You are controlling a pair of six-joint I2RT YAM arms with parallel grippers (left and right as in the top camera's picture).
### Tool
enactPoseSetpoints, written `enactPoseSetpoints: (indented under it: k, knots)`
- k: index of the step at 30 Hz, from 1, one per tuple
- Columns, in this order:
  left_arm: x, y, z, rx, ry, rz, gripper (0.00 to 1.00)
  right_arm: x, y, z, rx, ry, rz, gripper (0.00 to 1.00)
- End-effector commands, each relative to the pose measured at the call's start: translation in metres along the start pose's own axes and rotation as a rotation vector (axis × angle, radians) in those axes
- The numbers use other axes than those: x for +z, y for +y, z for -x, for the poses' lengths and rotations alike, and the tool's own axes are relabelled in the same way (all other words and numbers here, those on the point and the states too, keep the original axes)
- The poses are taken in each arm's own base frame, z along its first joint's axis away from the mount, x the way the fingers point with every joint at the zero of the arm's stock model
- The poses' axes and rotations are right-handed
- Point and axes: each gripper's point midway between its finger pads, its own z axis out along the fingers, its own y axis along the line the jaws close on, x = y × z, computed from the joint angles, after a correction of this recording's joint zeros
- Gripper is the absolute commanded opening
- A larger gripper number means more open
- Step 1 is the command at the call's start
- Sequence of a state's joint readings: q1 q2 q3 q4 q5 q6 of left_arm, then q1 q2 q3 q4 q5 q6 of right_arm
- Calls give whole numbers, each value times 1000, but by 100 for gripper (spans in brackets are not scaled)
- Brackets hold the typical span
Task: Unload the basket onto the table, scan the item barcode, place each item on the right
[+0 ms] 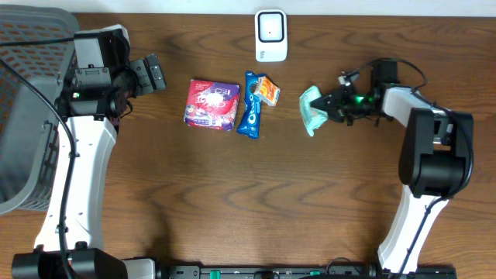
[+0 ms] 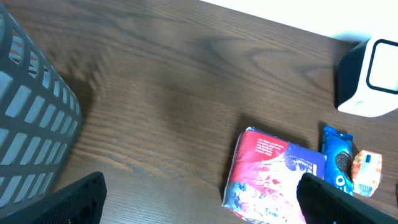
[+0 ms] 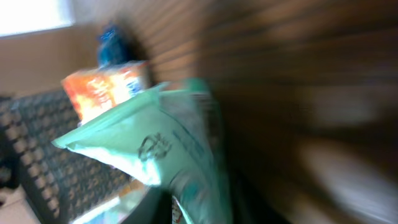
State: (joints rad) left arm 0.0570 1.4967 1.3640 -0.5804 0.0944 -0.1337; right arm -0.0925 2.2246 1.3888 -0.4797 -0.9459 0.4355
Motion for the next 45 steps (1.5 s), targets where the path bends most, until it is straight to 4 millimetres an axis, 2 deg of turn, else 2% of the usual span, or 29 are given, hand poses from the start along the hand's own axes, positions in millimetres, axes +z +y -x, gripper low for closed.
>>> enactPoseSetpoints:
  k: [1,4,6,8,11,14,17,20,25,29,31,35,42,45]
  knots:
    - [3,3,-3,1,10,13,98,-26,-54,24,38,-130,-249,29]
    - [3,3,-3,1,11,13,98,-49,-66,29,52,-151,-352,33]
    - [3,3,-3,1,11,13,98,-64,-65,30,35,-146,-402,37]
    - [3,3,-3,1,11,13,98,-77,-54,30,0,-130,-425,40]
    - [3,3,-3,1,10,13,98,-86,-30,28,-64,-102,-423,47]
    - [3,3,-3,1,11,13,98,-79,-15,24,-125,-73,-425,52]
    - [3,3,-3,1,11,13,98,-60,-4,16,-214,-30,-440,64]
    - [3,3,-3,1,11,13,98,-47,-5,10,-273,-14,-543,68]
    - [3,3,-3,1,11,13,98,-26,2,-2,-341,19,-615,77]
    - [3,3,-3,1,10,13,98,-16,5,-8,-370,31,-649,78]
    - [3,3,-3,1,10,13,98,-15,4,-8,-380,28,-674,69]
    - [3,3,-3,1,10,13,98,-19,10,-8,-385,25,-683,78]
    - [3,3,-3,1,10,13,98,-47,57,-7,-439,-37,-656,78]
    - [3,3,-3,1,11,13,98,-49,74,-12,-498,-44,-646,78]
